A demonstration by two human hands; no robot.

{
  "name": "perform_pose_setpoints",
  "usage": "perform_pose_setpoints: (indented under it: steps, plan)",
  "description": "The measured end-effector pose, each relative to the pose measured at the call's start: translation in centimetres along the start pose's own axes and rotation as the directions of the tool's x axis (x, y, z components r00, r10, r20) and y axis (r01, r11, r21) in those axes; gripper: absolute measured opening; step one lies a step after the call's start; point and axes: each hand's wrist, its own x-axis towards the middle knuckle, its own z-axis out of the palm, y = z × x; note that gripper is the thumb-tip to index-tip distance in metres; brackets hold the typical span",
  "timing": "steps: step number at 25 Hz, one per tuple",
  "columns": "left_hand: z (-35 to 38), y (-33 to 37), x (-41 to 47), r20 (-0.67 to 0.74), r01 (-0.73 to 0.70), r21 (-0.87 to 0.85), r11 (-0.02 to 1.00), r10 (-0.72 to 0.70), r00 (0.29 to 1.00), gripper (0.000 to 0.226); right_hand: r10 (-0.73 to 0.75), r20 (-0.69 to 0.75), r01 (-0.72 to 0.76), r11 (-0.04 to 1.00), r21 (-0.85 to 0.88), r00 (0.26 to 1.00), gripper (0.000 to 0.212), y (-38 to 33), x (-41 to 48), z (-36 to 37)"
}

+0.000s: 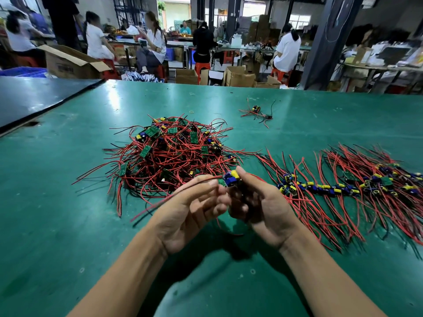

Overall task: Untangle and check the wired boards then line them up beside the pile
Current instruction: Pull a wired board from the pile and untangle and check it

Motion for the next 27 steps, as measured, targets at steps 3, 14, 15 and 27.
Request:
perform_pose_setpoints:
  steps: [3,14,15,27]
  plan:
    - [0.1,-0.2,-0.2,0.015,0.12,0.176,0.977,-0.124,0.992,0.031,0.071,0.061,-0.065,0.993,-0.098,0.996,0.029,0.2,-0.1,-0.5]
    - [-0.5,-0.8,-0.1,0.017,0.082,0.215,0.973,-0.088,0.996,0.034,0.097,0.03,-0.091,0.984,-0.154,0.995,0.038,0.5,0.1,-1.2]
    - [-0.5,-0.9,-0.1,0.035,0.085,0.228,0.97,-0.095,0.995,0.028,0.099,0.05,-0.089,0.983,-0.162,0.994,0.038,0.5,0.0,-1.2]
    - [-0.4,-1.6,-0.1,0.062,0.106,0.35,0.931,-0.136,0.989,0.023,-0.018,-0.134,-0.04,0.906,-0.42,0.991,0.023,-0.5,0.1,-1.8]
